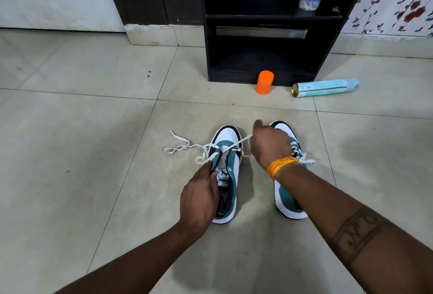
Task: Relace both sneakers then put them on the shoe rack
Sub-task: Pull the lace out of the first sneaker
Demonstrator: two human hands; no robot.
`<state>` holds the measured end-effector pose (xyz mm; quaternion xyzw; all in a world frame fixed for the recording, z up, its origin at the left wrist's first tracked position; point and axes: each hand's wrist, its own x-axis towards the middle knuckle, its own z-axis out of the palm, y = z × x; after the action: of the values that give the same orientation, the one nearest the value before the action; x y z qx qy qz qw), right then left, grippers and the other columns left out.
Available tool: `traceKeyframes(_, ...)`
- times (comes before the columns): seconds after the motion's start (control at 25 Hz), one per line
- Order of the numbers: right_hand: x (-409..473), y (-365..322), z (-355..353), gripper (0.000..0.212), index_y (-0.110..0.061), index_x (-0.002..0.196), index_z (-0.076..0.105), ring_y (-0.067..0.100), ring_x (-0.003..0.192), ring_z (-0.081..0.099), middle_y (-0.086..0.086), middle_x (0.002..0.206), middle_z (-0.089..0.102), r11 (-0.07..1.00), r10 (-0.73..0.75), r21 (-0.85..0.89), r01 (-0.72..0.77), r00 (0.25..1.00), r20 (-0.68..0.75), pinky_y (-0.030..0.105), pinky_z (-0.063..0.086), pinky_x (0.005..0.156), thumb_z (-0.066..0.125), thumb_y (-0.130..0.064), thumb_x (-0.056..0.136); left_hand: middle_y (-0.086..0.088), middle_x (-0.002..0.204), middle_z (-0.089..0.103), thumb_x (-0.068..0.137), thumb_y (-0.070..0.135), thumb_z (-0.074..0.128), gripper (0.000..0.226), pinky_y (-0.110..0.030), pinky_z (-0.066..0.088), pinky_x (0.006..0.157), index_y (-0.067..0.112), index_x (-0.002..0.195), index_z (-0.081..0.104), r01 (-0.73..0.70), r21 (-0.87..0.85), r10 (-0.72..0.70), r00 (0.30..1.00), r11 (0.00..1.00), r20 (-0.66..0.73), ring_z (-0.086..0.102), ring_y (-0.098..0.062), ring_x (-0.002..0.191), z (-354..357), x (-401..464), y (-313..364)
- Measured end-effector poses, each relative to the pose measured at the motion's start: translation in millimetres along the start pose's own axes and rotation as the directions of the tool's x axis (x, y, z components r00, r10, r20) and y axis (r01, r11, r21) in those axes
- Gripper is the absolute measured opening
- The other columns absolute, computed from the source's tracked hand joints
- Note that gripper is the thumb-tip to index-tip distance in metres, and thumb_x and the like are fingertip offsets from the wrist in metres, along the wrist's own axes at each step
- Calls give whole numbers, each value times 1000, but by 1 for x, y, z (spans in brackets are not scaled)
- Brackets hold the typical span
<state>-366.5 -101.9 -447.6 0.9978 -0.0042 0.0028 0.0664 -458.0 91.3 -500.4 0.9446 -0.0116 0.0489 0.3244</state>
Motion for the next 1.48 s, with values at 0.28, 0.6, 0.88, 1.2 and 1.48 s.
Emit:
traceKeyframes(0.28, -9, -23, -1, 27, -15, 122, 54, 39, 82, 67, 12, 95, 72, 941, -337, 29, 338, 941, -36, 36, 36, 62, 46, -17, 96, 2, 113, 72, 109, 34, 36, 38, -34, 45, 74, 24, 137, 60, 11, 19, -11, 1000, 1000, 11, 67, -27, 96, 2, 1, -2)
traceKeyframes(0.6, 8, 6, -4, 19, -7, 110, 64, 39, 100, 70, 16, 108, 73, 1000, 16, 2, -16, 1000, 14, 36, 50, 75, 59, -11, 92, 1, 117, 73, 108, 31, 38, 39, -36, 50, 76, 23, 139, 60, 1, 3, -1, 1000, 1000, 7, 68, -28, 98, 2, 1, -2)
traceKeyframes(0.88, 0, -28, -3, 20, -10, 112, 55, 41, 91, 67, 17, 103, 71, 956, -284, 89, 281, 959, 22, 37, 37, 65, 48, -23, 99, -1, 116, 73, 109, 30, 40, 36, -33, 46, 75, 22, 138, 61, -8, 2, 8, 1000, 1000, -2, 68, -28, 97, 3, 1, -2)
traceKeyframes(1.2, -3, -16, -5, 30, -10, 124, 55, 42, 92, 69, 16, 102, 72, 981, -158, 114, 157, 987, -4, 36, 39, 66, 52, -19, 95, -1, 114, 73, 109, 32, 38, 38, -33, 44, 74, 23, 139, 59, -22, 13, 22, 1000, 1000, -7, 67, -29, 97, 2, 1, -4)
traceKeyframes(1.48, 10, -30, 2, 25, -13, 120, 53, 41, 89, 66, 17, 102, 69, 939, -317, 145, 313, 949, 3, 36, 34, 65, 48, -21, 97, -2, 115, 73, 109, 29, 40, 37, -35, 48, 75, 21, 139, 59, -22, 20, 22, 1000, 1000, -4, 68, -29, 97, 3, 2, -4)
